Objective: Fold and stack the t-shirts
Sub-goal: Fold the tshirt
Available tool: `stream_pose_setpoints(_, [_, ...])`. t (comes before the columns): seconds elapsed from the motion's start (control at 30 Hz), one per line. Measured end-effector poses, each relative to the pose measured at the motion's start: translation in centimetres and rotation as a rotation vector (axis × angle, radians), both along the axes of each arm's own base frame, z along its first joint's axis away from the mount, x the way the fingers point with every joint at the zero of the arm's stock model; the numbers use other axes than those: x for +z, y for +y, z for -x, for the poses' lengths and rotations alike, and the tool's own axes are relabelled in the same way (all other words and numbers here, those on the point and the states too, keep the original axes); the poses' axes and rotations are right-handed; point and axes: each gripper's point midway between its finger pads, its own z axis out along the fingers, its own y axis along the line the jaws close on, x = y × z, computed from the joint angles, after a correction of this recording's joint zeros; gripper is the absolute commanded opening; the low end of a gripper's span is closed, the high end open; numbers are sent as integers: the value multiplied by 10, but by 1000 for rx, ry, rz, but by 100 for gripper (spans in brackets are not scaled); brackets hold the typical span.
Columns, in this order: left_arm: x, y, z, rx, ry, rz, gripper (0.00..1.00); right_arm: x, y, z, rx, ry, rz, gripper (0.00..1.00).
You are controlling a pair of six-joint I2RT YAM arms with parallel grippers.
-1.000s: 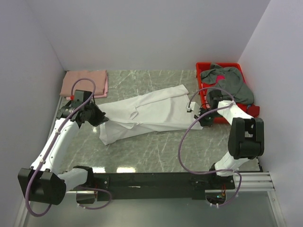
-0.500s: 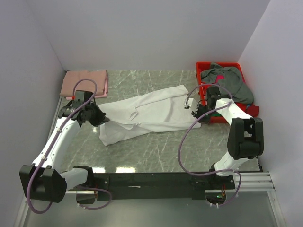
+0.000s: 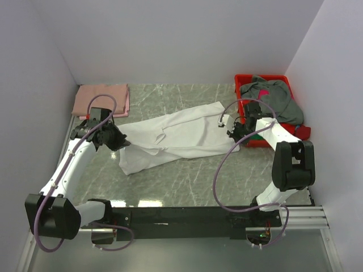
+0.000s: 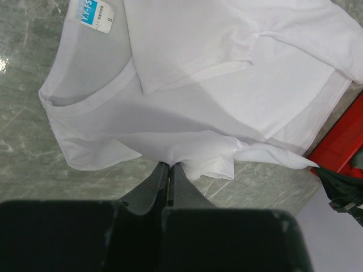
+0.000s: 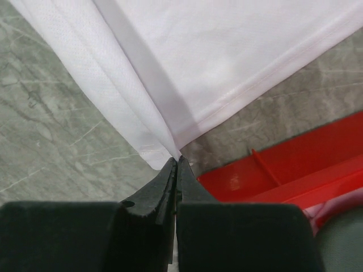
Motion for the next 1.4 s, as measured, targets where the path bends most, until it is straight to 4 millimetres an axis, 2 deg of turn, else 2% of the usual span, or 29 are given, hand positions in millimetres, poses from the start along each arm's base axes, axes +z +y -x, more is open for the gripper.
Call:
stream_pose_setpoints(0.23, [-11,5,-7,7,28,-10,0,12,6,-29,-43,-62,16,0])
stream_pose_setpoints(0.7, [-12,3,-40,-3,22,-22,0,4,-1,-59,-138,-68,69,0])
stream_pose_setpoints(1.1, [-10,8,-64,-30,7,-75,0,-8,1,-72,-156,-61,104,0])
stream_pose_setpoints(1.4, [-18,10,-66,-45,26,-94,0,-4,2,-78,-159,-78,108,0])
